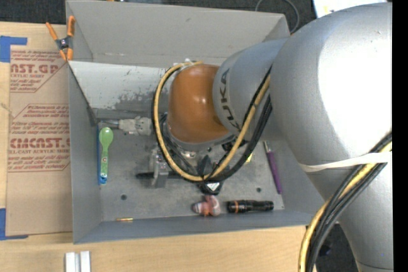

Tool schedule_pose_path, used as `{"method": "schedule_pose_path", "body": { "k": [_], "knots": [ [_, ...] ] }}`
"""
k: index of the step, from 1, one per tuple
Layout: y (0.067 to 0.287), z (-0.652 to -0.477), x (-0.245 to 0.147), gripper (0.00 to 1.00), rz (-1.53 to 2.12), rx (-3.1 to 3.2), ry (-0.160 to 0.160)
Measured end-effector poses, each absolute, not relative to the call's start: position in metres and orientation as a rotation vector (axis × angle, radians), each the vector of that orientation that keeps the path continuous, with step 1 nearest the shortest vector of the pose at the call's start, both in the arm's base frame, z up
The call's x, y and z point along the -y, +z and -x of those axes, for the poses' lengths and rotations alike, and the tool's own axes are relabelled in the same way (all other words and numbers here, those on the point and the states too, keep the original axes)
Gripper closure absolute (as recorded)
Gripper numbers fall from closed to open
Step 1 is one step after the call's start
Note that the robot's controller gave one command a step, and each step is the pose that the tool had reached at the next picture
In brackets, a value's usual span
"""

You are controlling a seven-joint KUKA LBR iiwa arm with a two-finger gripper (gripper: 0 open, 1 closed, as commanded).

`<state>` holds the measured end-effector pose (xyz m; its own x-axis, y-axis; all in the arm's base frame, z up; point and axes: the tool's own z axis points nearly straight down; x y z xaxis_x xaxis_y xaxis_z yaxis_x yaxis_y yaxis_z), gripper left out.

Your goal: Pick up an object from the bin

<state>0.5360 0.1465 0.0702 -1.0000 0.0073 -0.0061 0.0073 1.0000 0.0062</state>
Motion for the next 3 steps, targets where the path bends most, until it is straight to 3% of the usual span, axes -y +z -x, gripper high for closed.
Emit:
{"method": "schedule_pose_path", "body": {
  "k": [1, 2, 3],
  "knots": [
    [0.070, -0.536, -0.147, 1.00, -0.011, -3.135, 0.010],
    [0.084, -0.582, -0.129, 1.00, 0.469, -3.096, 0.010],
    [0.084, -0.582, -0.129, 1.00, 0.470, -3.096, 0.011]
  ]
}}
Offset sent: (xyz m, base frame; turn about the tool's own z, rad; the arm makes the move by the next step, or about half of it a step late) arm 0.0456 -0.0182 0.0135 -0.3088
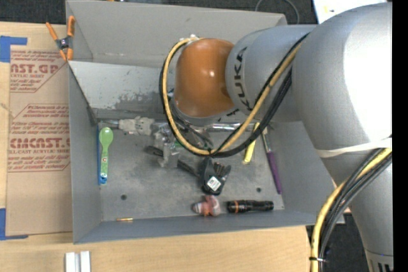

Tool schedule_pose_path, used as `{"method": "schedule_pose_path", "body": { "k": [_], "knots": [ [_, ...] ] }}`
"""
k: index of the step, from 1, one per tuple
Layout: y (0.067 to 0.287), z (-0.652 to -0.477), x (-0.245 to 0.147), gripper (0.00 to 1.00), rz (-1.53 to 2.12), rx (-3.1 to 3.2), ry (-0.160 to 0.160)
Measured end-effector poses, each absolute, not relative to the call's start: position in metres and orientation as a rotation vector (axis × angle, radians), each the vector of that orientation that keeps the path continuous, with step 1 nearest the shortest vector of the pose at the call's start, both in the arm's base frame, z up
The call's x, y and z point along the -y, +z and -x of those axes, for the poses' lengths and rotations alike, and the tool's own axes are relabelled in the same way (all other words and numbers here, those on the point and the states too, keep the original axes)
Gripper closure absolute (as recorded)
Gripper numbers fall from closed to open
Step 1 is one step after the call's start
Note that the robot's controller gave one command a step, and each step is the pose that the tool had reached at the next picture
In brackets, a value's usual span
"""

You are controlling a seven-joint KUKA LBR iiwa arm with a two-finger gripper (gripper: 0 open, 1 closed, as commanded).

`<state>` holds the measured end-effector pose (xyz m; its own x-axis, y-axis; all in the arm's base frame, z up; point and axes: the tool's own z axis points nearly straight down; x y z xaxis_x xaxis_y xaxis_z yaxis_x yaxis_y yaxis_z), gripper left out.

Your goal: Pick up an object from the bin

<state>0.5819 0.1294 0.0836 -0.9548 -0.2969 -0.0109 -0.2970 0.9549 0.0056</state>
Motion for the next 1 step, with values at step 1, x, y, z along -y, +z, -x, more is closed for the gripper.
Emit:
{"method": "schedule_pose_path", "body": {
  "k": [1],
  "knots": [
    [0.0836, -0.5818, -0.1295, 1.00, 0.470, -3.096, 0.012]
  ]
}}
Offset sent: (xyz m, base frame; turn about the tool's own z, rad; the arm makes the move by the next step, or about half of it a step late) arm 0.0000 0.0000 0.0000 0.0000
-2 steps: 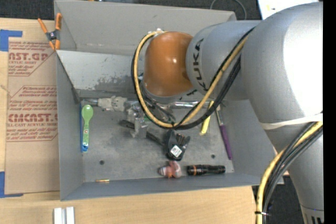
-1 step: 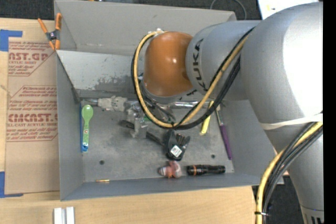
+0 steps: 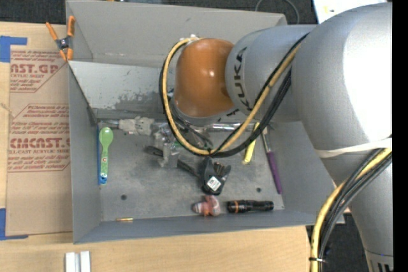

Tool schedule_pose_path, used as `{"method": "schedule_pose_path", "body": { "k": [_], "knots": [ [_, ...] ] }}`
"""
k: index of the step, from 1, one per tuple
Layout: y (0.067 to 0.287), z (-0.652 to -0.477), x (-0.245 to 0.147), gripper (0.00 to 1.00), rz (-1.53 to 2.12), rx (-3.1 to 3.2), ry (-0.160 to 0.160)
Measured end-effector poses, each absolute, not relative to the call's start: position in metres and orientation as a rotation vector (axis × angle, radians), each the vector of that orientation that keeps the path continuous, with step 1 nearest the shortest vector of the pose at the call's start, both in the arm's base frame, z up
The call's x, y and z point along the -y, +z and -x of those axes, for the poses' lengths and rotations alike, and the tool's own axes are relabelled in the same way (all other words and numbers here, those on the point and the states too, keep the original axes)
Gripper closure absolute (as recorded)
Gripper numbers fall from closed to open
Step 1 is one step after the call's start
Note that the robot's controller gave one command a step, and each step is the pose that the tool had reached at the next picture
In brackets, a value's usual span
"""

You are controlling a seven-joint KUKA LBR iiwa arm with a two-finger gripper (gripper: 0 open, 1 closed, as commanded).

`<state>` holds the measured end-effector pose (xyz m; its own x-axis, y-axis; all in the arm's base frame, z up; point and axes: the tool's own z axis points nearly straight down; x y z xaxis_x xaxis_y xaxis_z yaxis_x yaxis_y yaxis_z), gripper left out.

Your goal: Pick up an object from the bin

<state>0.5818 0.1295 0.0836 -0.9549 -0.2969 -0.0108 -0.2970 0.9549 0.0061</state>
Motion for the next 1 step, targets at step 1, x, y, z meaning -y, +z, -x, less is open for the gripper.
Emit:
{"method": "schedule_pose_path", "body": {
  "k": [1],
  "knots": [
    [0.0836, -0.5818, -0.1295, 1.00, 0.470, -3.096, 0.012]
  ]
}}
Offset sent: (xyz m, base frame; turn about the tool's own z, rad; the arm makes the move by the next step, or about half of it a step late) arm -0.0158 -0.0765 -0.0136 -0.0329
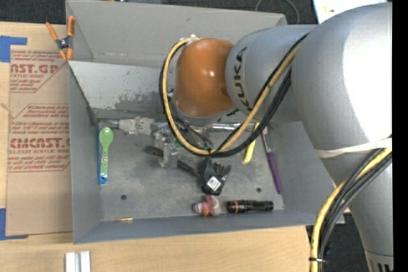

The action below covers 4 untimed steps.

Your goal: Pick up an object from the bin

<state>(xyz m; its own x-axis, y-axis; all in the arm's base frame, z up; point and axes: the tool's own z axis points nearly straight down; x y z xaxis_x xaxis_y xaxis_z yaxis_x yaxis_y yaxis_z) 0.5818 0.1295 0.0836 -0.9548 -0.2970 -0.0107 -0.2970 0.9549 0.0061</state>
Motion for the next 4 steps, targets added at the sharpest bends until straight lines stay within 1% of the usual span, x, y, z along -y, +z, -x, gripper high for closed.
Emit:
{"method": "schedule_pose_path", "body": {
  "k": [1, 2, 3, 4],
  "knots": [
    [0.070, -0.567, -0.053, 1.00, 0.519, -3.086, 0.012],
    [0.070, -0.566, -0.053, 1.00, 0.519, -3.086, 0.013],
    [0.088, -0.554, -0.006, 1.00, 0.590, -3.074, 0.015],
    [0.094, -0.555, 0.025, 1.00, 0.579, -3.073, 0.010]
  ]
}}
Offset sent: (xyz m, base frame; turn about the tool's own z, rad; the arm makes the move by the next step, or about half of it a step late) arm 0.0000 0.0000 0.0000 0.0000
